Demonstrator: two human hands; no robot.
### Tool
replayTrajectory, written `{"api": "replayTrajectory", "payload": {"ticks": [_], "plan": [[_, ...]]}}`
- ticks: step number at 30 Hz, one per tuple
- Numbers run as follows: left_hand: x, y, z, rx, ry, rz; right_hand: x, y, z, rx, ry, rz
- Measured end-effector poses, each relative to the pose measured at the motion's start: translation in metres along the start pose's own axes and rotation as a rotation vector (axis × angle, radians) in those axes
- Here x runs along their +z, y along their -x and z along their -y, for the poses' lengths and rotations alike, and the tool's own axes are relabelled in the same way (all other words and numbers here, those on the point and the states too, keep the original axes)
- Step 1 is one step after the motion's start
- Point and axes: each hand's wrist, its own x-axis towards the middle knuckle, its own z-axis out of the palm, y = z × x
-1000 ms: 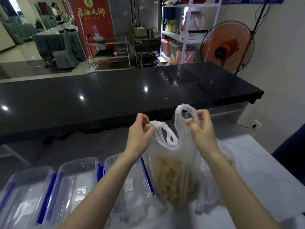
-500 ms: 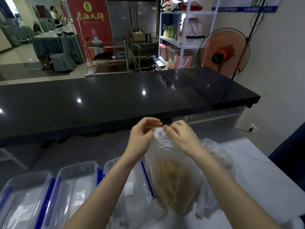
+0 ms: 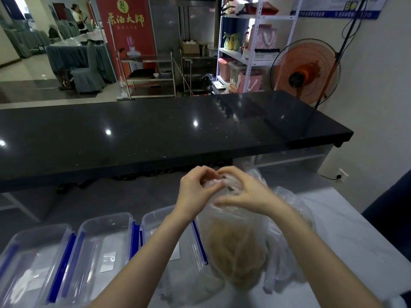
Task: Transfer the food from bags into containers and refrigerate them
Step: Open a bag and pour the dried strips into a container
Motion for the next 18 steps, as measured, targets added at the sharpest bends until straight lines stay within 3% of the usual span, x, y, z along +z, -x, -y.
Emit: {"api": "replayTrajectory", "payload": {"ticks": [2,5,7,12,18], "plan": [[-0.002,0.001,0.004,-0.024,0.007,-0.001,0.0,0.002,-0.01,0.015,0.169,-0.001],[-0.003,0.009,0.011,0.023,-0.067,0.016,-0.001,-0.001,-0.023,0.089,0.219,-0.274],[-0.001,0.018,0.017,0.029,-0.09,0.057,-0.001,-0.002,-0.029,0.11,0.189,-0.356],[0.022,0.043,0.028,-0.146,-0.18,0.353,0.002,-0.002,-0.025,0.114,0.045,-0.308],[0.031,0.052,0.041,-0.247,-0.125,0.248,0.002,0.003,-0.04,0.134,0.13,-0.291]]}}
